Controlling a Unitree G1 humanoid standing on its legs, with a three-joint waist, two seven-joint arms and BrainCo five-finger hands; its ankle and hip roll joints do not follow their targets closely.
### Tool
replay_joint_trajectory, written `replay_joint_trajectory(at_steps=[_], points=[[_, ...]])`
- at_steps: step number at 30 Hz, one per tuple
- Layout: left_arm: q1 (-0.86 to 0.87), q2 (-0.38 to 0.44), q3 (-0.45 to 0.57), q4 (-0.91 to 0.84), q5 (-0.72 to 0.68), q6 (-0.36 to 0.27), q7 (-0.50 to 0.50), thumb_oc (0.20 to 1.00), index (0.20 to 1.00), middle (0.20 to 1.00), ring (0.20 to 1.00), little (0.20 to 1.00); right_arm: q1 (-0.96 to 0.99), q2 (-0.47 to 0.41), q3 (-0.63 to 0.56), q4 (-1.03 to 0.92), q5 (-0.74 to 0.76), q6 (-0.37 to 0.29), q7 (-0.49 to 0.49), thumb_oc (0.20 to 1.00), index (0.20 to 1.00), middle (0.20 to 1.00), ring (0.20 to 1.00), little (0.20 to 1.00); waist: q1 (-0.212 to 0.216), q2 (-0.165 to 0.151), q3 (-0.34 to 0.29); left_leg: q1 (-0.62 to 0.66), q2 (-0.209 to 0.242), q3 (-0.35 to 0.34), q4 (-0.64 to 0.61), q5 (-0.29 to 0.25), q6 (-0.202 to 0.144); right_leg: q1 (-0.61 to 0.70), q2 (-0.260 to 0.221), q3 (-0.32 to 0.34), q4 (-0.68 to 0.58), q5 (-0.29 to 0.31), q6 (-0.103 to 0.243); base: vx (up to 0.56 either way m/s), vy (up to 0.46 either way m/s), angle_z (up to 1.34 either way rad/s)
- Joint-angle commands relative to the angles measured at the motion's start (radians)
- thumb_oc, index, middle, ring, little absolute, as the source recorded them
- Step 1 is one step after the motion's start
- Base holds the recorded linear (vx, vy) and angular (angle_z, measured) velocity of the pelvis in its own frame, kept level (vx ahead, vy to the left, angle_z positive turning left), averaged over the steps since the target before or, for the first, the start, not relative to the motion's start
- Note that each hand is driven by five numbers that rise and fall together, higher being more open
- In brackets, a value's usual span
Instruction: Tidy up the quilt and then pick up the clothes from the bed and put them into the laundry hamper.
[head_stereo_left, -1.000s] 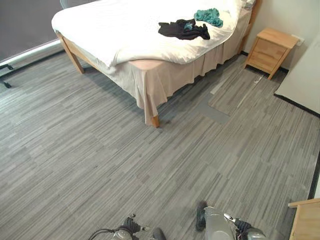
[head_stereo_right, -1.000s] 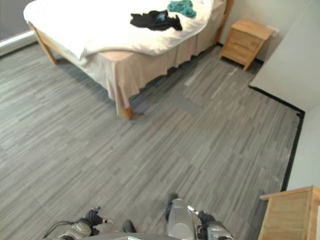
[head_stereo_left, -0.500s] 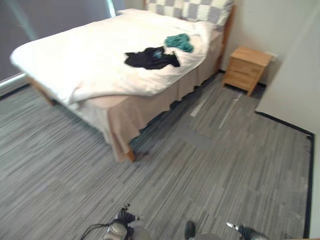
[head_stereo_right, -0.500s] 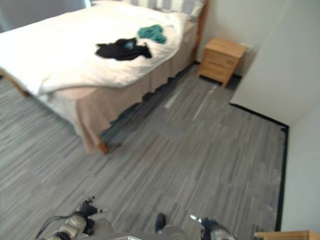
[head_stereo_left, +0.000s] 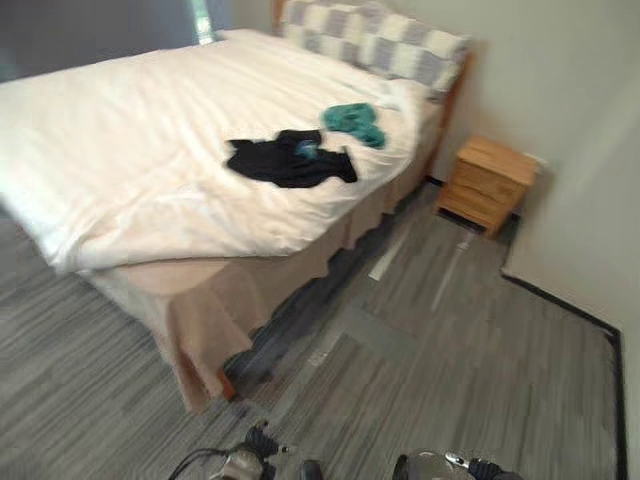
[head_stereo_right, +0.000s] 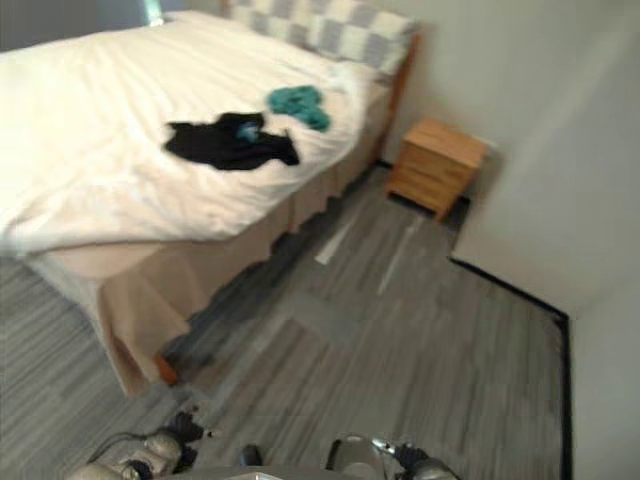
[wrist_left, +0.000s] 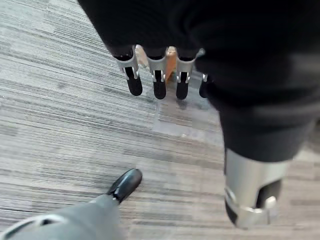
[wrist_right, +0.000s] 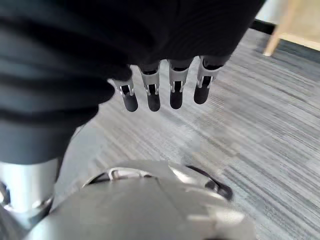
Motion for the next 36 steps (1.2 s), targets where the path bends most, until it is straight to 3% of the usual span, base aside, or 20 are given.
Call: replay_joint_trajectory(at_steps=[1,2,3,4,9,10,11,12,13,15,16,17,18,20,23,25,29,30,33,36], points=[[0.011,-0.023,-0.018,0.016,0.063,-0.013,0.028,1.0,1.0,1.0,1.0,1.0,-0.107,0.039,-0.024,0.021,-0.033,-0.011,0.001,1.0,1.0,1.0,1.0,1.0,0.011,0.0,0.047,0.09,0.079,0.027,-0.02,-0.029,-0.087,0.106,0.024,0.182,-0.376,0.225,0.068,0.36,-0.196,1.21],[0.004,-0.024,-0.019,0.021,0.067,-0.014,0.035,1.0,1.0,1.0,1.0,1.0,-0.11,0.035,-0.029,0.024,-0.03,-0.011,0.003,1.0,1.0,1.0,1.0,1.0,-0.008,-0.007,0.041,0.102,0.078,-0.017,-0.02,-0.05,-0.095,0.083,0.034,0.317,-0.445,0.265,0.089,0.51,-0.294,1.01],[-0.008,-0.024,-0.029,0.033,0.072,-0.014,0.032,1.0,1.0,1.0,1.0,1.0,-0.103,0.031,-0.036,0.035,-0.029,-0.007,0.002,1.0,1.0,1.0,1.0,1.0,-0.001,-0.016,0.025,0.102,0.069,-0.059,-0.02,-0.064,-0.095,0.089,0.039,0.382,-0.486,0.255,0.1,0.5,-0.329,0.81],[0.001,-0.026,-0.023,0.045,0.072,-0.011,0.045,1.0,1.0,1.0,1.0,1.0,-0.109,0.037,-0.036,0.043,-0.031,-0.002,0.003,1.0,1.0,1.0,1.0,1.0,-0.003,-0.026,0.017,0.12,0.074,-0.052,-0.02,-0.067,-0.103,0.094,0.023,0.355,-0.478,0.311,0.112,0.43,-0.32,1.15],[0.036,-0.029,0.01,0.055,0.046,-0.016,0.048,1.0,1.0,1.0,1.0,1.0,-0.082,0.029,-0.042,0.052,-0.028,-0.008,0.008,1.0,1.0,1.0,1.0,1.0,0.003,-0.013,-0.008,0.135,0.129,-0.082,0.025,-0.054,-0.146,0.172,0.037,0.258,-0.486,0.245,0.083,0.29,-0.242,0.97],[0.026,-0.026,0.013,0.043,0.033,-0.017,0.061,1.0,1.0,1.0,1.0,1.0,-0.072,0.011,-0.047,0.049,-0.026,-0.012,0.007,1.0,1.0,1.0,1.0,1.0,-0.009,-0.015,0.011,0.071,0.169,0.013,0.11,-0.007,-0.167,0.205,0.013,0.18,-0.486,0.232,0.074,0.03,-0.113,1.13],[0.026,-0.026,0.014,0.043,0.033,-0.017,0.061,1.0,1.0,1.0,1.0,1.0,-0.072,0.012,-0.047,0.049,-0.026,-0.012,0.007,1.0,1.0,1.0,1.0,1.0,-0.01,-0.016,0.009,0.067,0.168,0.012,0.109,-0.006,-0.167,0.202,0.012,0.18,-0.486,0.233,0.074,0.02,-0.183,1.73],[0.008,-0.009,0.022,0.023,0.019,-0.02,0.073,1.0,1.0,1.0,1.0,1.0,-0.063,-0.003,-0.054,0.054,-0.027,-0.009,0.006,1.0,1.0,1.0,1.0,1.0,-0.023,-0.018,0.02,0.011,0.2,0.178,0.155,0.013,-0.173,0.219,-0.01,0.102,-0.486,0.215,0.07,0.01,-0.082,1.88],[-0.001,0.009,0.043,0.007,-0.006,-0.029,0.078,1.0,1.0,1.0,1.0,1.0,-0.05,-0.01,-0.064,0.058,-0.026,-0.014,0.003,1.0,1.0,1.0,1.0,1.0,-0.035,-0.008,0.022,0.013,0.214,0.285,0.118,0.025,-0.177,0.233,-0.015,0.051,-0.486,0.203,0.067,0.01,-0.081,1.89],[-0.004,0.047,0.102,-0.059,-0.076,-0.066,0.106,1.0,1.0,1.0,1.0,1.0,-0.019,-0.017,-0.084,0.071,-0.025,-0.013,-0.003,1.0,1.0,1.0,1.0,1.0,-0.031,0.012,0.009,0.027,0.21,0.33,0.06,0.034,-0.179,0.251,-0.007,0.011,-0.486,0.185,0.055,0.09,0.007,1.02],[-0.004,0.047,0.102,-0.06,-0.076,-0.066,0.106,1.0,1.0,1.0,1.0,1.0,-0.019,-0.017,-0.084,0.071,-0.025,-0.013,-0.003,1.0,1.0,1.0,1.0,1.0,-0.031,0.012,0.01,0.028,0.21,0.329,0.058,0.035,-0.179,0.252,-0.007,0.011,-0.486,0.184,0.055,0.17,0.025,0.62],[0.004,0.108,0.173,-0.246,-0.14,-0.13,0.197,1.0,1.0,1.0,1.0,1.0,0.033,-0.006,-0.103,0.063,-0.012,-0.028,-0.016,1.0,1.0,1.0,1.0,1.0,-0.011,0.026,0.003,0.034,0.195,0.259,0.009,0.053,-0.182,0.264,-0.003,-0.023,-0.486,0.177,0.054,0.09,0.014,0.39],[0.004,0.108,0.173,-0.246,-0.14,-0.13,0.197,1.0,1.0,1.0,1.0,1.0,0.033,-0.006,-0.103,0.063,-0.012,-0.028,-0.016,1.0,1.0,1.0,1.0,1.0,-0.012,0.026,0.003,0.034,0.195,0.258,0.009,0.053,-0.182,0.264,-0.003,-0.023,-0.486,0.177,0.054,0.13,0.011,0.56],[0.01,0.183,0.282,-0.481,-0.217,-0.178,0.322,1.0,1.0,1.0,1.0,1.0,0.086,0.017,-0.094,0.005,-0.004,-0.047,-0.024,1.0,1.0,1.0,1.0,1.0,-0.002,0.026,0.013,0.032,0.192,0.236,-0.015,0.058,-0.185,0.267,-0.002,-0.044,-0.486,0.171,0.054,0.08,-0.012,0.44],[-0.047,0.275,0.354,-0.618,-0.28,-0.202,0.337,1.0,1.0,1.0,1.0,1.0,0.132,0.013,-0.056,-0.062,-0.043,-0.05,-0.019,1.0,1.0,1.0,1.0,1.0,-0.013,0.018,0.03,0.026,0.193,0.24,-0.006,0.058,-0.192,0.263,0.001,-0.043,-0.486,0.172,0.051,0.03,-0.01,0.15],[-0.079,0.321,0.335,-0.673,-0.235,-0.191,0.342,1.0,1.0,1.0,1.0,1.0,0.137,0.004,-0.054,-0.079,-0.052,-0.047,-0.018,1.0,1.0,1.0,1.0,1.0,-0.018,0.017,0.038,0.02,0.194,0.242,0.001,0.057,-0.193,0.255,0.001,-0.038,-0.482,0.173,0.051,-0.03,-0.001,0.03],[-0.358,0.456,0.138,-0.896,-0.052,-0.108,0.29,1.0,1.0,1.0,1.0,1.0,0.104,-0.029,-0.061,-0.108,-0.048,-0.036,-0.026,1.0,1.0,1.0,1.0,1.0,-0.047,0.022,0.089,-0.071,0.205,0.233,0.056,0.057,-0.197,0.157,-0.002,-0.01,-0.442,0.185,0.051,-0.1,-0.005,0.09],[-0.361,0.456,0.136,-0.894,-0.052,-0.108,0.29,1.0,1.0,1.0,1.0,1.0,0.103,-0.028,-0.062,-0.108,-0.048,-0.036,-0.026,1.0,1.0,1.0,1.0,1.0,-0.045,0.022,0.088,-0.073,0.205,0.234,0.057,0.056,-0.197,0.155,-0.002,-0.01,-0.441,0.185,0.051,-0.11,0.0,0.11],[-0.609,0.487,-0.048,-0.833,0.029,-0.085,0.257,1.0,1.0,1.0,1.0,1.0,0.066,-0.048,-0.034,-0.123,-0.041,-0.039,-0.022,1.0,1.0,1.0,1.0,1.0,-0.086,0.023,0.109,-0.114,0.214,0.257,0.069,0.056,-0.198,0.079,0.003,0.033,-0.425,0.204,0.057,-0.1,0.022,-0.16],[-0.869,0.442,-0.22,-0.661,0.117,-0.046,0.236,1.0,1.0,1.0,1.0,1.0,0.028,-0.06,0.008,-0.158,-0.035,-0.043,-0.013,1.0,1.0,1.0,1.0,1.0,-0.134,0.028,0.127,-0.139,0.221,0.288,0.057,0.047,-0.21,0.0,0.012,0.087,-0.409,0.213,0.078,-0.08,0.043,-0.54]])
